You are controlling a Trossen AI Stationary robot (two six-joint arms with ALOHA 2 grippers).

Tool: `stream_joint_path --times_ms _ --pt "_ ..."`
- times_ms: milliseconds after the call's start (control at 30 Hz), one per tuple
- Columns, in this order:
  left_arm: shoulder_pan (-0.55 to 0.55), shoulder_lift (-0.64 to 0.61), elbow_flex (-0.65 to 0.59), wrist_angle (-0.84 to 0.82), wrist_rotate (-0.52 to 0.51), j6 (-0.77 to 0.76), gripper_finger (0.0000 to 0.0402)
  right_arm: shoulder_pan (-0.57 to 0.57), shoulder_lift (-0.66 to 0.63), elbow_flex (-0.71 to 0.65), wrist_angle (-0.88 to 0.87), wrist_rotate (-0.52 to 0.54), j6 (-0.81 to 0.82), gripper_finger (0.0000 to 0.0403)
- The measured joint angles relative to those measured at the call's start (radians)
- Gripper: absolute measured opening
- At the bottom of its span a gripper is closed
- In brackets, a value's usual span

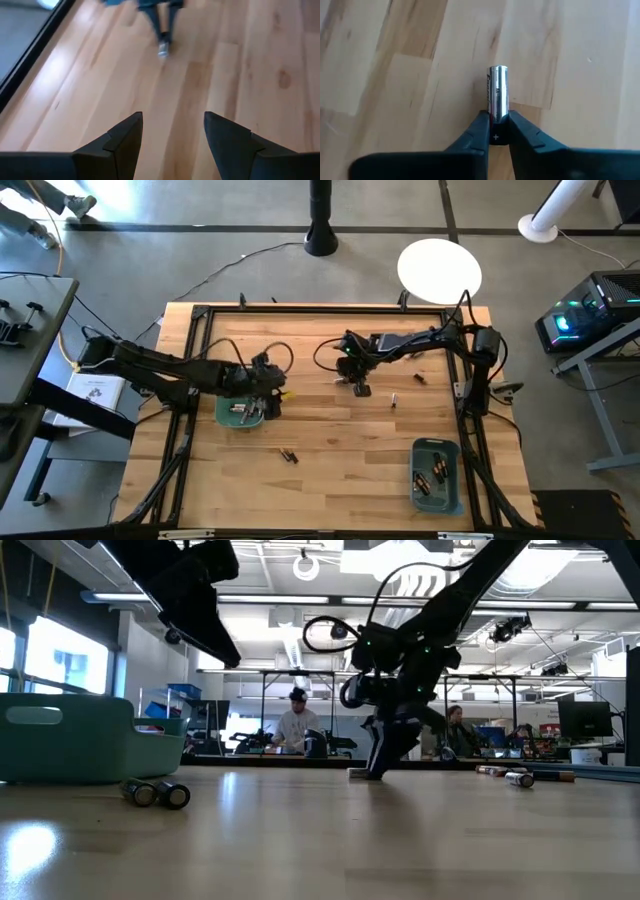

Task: Sort batteries
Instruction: Put the silver battery into the green bin

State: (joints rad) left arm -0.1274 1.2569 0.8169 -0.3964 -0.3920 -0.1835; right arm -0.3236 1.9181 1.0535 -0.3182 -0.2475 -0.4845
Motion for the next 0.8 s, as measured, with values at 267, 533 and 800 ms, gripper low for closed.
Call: stream_joint_path --times_ms 267,533,800 --pt "-0.139 0.137 0.000 0.253 -0.132 0.169 0.0204 0.182 -0.076 -0.219 0.590 -0.075 0.266 0.0025" --pt "-0.164 0.263 -0.001 0.585 -0.124 0.329 0.0204 0.356 -0.091 -0.323 1.082 0.113 0.398 0.0025" --pt "-0.166 0.243 0.001 0.621 -0.111 0.264 0.0202 0.462 -0.105 -0.322 1.201 0.249 0.373 0.0025"
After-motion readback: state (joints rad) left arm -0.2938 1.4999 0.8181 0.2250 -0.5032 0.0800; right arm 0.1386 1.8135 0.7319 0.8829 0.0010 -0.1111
